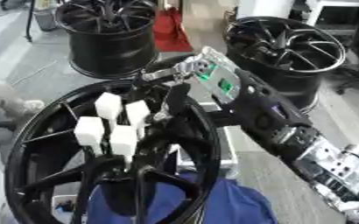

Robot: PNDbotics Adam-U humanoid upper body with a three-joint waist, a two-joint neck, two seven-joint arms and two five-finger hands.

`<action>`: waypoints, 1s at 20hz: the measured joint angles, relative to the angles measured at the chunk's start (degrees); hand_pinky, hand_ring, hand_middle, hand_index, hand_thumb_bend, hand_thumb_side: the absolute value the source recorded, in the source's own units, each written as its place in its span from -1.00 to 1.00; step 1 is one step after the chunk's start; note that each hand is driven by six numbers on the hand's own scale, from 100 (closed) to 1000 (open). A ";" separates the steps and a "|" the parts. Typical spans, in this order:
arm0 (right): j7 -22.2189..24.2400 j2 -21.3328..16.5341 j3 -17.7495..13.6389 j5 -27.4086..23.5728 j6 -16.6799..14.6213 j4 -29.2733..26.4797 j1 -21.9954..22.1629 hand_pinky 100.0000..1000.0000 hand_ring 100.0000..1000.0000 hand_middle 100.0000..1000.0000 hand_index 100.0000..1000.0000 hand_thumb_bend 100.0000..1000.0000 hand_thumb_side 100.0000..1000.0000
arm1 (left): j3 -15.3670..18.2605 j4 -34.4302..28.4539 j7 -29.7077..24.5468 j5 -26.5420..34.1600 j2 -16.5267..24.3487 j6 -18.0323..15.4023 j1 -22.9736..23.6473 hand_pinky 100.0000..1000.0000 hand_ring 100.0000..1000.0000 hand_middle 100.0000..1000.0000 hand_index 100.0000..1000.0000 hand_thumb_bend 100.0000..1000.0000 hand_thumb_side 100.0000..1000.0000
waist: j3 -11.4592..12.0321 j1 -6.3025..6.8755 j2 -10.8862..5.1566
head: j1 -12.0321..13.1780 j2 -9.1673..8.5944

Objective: Pull the pin out of the wheel hub.

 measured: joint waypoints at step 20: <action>-3.83 -4.92 -1.27 -5.54 -1.38 -6.29 -3.37 -0.10 0.26 -0.16 0.00 -0.92 -0.94 | 0.04 0.34 -0.11 -0.04 0.04 0.07 0.80 0.06 0.20 0.16 0.56 -0.24 -0.15 | -1.31 -0.56 -1.03 | 0.57 0.18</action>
